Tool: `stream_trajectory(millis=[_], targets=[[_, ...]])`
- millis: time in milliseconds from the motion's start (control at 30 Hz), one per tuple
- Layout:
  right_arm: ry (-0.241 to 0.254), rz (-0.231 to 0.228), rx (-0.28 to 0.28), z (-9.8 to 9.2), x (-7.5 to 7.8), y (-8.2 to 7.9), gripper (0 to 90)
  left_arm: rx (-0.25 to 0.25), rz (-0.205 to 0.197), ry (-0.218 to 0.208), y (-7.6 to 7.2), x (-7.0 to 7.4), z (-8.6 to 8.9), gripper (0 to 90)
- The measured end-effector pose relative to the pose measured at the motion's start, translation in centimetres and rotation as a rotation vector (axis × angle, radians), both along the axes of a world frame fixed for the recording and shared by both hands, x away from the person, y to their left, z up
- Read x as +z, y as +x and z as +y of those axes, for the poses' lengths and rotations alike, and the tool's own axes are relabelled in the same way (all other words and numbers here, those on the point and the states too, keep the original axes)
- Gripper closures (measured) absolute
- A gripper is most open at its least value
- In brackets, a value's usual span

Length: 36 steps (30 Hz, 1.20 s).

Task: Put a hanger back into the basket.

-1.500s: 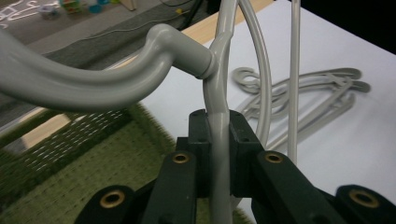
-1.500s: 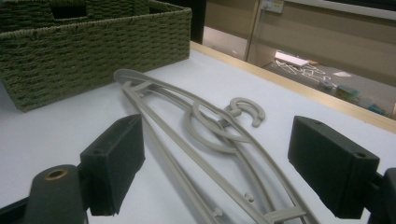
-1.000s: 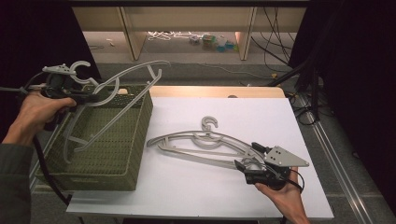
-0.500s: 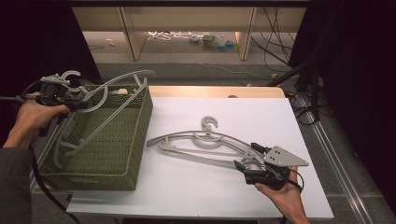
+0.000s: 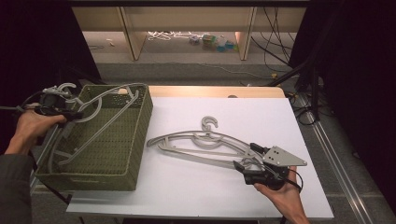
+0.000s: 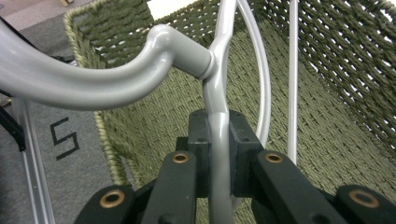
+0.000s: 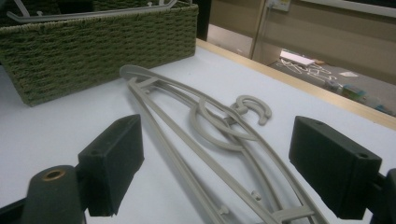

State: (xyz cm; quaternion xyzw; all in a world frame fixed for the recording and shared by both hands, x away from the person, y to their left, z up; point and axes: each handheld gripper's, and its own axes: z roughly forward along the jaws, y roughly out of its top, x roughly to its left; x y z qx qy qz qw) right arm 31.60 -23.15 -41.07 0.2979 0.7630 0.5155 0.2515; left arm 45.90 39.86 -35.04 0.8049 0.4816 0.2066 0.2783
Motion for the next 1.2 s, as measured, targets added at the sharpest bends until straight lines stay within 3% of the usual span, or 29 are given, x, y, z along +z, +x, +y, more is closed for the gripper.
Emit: stream_trajectory(millis=[100,167,567,733,867,1000,1033,1133,1200], targets=[[0.002,0.0,-0.005,0.0,0.0,0.0,18.7,0.009,0.013,0.03,0.0,-0.3,0.2,81.9],[0.0,-0.001,-0.002,-0.1,0.0,0.0,18.7,0.021,0.015,0.026,0.1,-0.6,0.4,81.8],[0.007,-0.006,0.003,-0.2,0.0,0.1,18.8,-0.015,0.067,0.096,1.0,-2.6,-0.8,81.6],[0.0,-0.001,-0.001,-0.2,0.0,0.0,19.0,0.007,0.091,0.097,1.2,-3.4,-1.1,81.0],[-0.003,0.004,-0.002,-0.2,-0.1,0.0,19.0,-0.013,0.12,0.143,1.2,-4.1,-1.4,81.0],[-0.008,0.01,0.01,-0.2,0.0,0.0,19.0,0.007,0.131,0.12,1.1,-4.2,-1.2,80.7],[-0.026,0.022,0.006,-0.2,0.1,-0.2,19.1,0.021,0.123,0.117,1.1,-4.0,-1.1,78.6],[-0.003,0.005,0.009,-0.1,0.0,0.0,19.1,0.055,0.058,0.095,0.6,-2.7,-0.9,66.7],[-0.005,0.005,0.006,-0.2,0.0,0.0,19.0,0.075,0.04,0.07,-0.1,-1.6,-0.9,58.3]])
